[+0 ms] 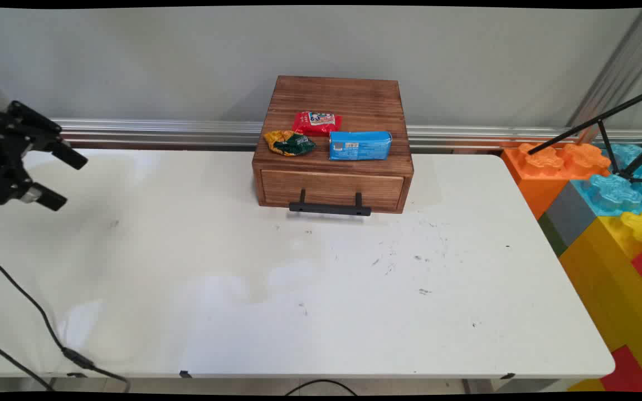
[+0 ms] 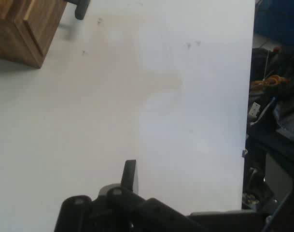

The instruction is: Open the drawer

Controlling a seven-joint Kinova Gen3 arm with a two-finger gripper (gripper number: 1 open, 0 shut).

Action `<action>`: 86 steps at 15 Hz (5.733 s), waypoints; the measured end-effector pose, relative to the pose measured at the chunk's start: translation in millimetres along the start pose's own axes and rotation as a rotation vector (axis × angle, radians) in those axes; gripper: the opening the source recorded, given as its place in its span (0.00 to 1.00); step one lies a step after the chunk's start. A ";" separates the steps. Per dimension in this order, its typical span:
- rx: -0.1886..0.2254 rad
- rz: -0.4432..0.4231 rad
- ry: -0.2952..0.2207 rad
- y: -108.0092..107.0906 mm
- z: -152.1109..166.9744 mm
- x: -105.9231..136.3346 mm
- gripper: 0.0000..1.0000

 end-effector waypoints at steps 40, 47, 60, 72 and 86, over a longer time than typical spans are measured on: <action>0.122 0.261 -0.178 -59.6 365.7 222.5 1.00; 0.091 0.331 -0.201 -59.0 407.4 222.5 1.00; 0.090 0.365 -0.208 -36.9 428.5 216.9 1.00; 0.088 0.357 -0.202 14.4 419.8 208.1 1.00; 0.057 0.346 -0.208 73.7 404.3 187.4 1.00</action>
